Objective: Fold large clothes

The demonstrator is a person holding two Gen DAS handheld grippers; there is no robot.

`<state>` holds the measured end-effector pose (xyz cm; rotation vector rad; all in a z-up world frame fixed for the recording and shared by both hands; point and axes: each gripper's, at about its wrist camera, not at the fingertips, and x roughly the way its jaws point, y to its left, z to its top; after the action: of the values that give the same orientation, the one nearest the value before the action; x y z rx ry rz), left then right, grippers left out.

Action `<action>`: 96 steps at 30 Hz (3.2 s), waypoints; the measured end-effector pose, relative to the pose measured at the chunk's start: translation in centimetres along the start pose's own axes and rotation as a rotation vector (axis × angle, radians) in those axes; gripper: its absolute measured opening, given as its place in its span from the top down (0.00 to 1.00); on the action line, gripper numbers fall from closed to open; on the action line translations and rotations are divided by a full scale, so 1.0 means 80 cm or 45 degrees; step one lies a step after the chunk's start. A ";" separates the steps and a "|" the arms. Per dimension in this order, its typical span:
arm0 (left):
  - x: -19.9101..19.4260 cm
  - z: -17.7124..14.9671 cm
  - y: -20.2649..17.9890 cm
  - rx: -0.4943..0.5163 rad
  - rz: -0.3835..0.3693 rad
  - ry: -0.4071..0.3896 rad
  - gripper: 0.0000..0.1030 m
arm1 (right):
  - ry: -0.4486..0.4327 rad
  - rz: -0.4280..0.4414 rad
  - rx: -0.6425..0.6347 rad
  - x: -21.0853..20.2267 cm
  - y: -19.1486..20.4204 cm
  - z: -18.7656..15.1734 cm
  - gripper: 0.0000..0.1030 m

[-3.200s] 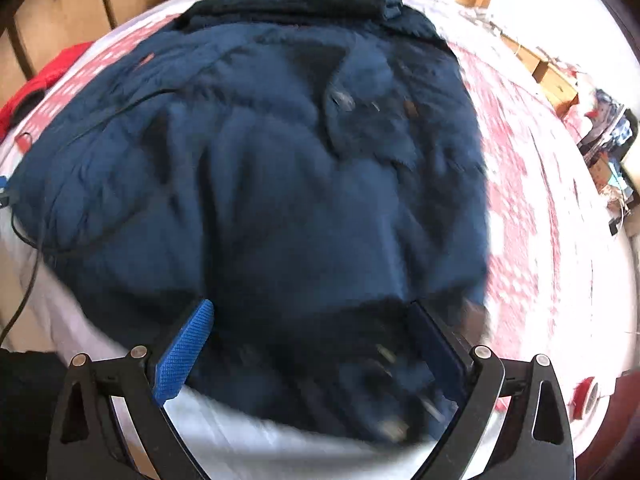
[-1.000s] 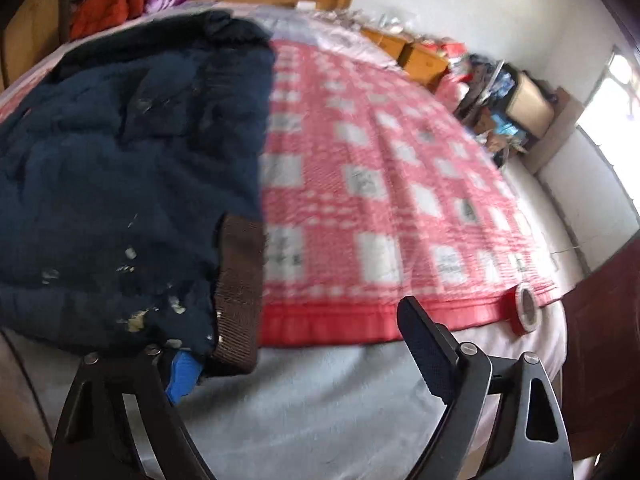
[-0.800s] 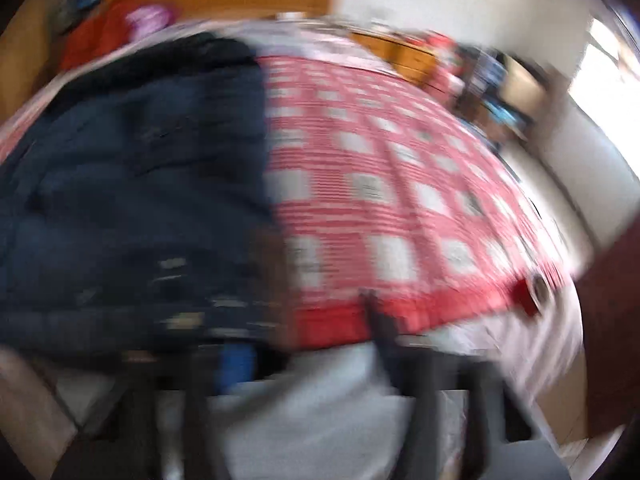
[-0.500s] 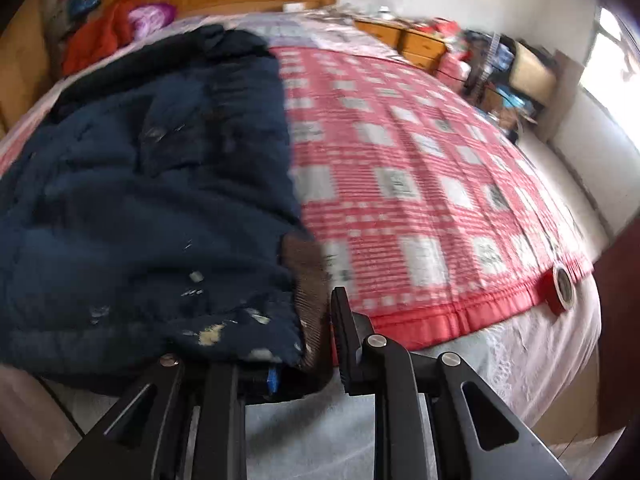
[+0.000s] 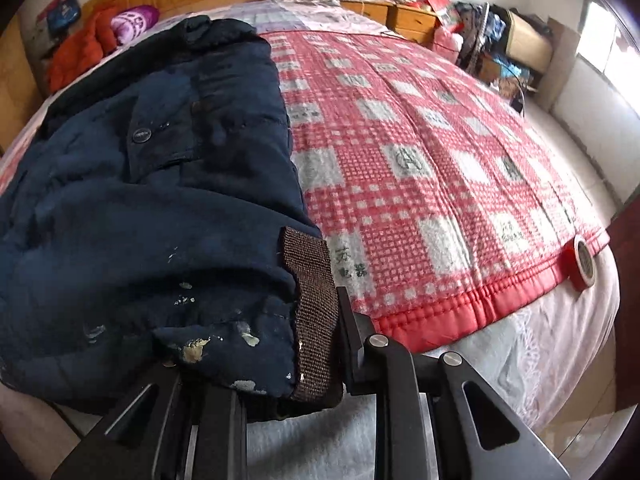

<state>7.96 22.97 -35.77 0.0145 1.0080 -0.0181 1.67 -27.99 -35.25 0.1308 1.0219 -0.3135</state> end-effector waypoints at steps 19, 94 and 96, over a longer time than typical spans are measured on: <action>-0.147 0.018 0.031 -0.049 0.001 -0.091 0.87 | -0.092 0.137 0.024 -0.130 -0.044 0.051 0.87; 0.241 0.539 0.042 0.073 -0.163 0.457 0.06 | 0.376 0.232 -0.063 0.275 0.077 0.646 0.02; 0.218 0.559 0.054 0.048 -0.189 0.443 0.05 | 0.337 0.285 0.011 0.245 0.053 0.667 0.02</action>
<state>55.19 26.20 -26.67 -0.0239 1.3546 -0.1754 56.05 -41.23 -24.50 0.2983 1.2550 -0.0972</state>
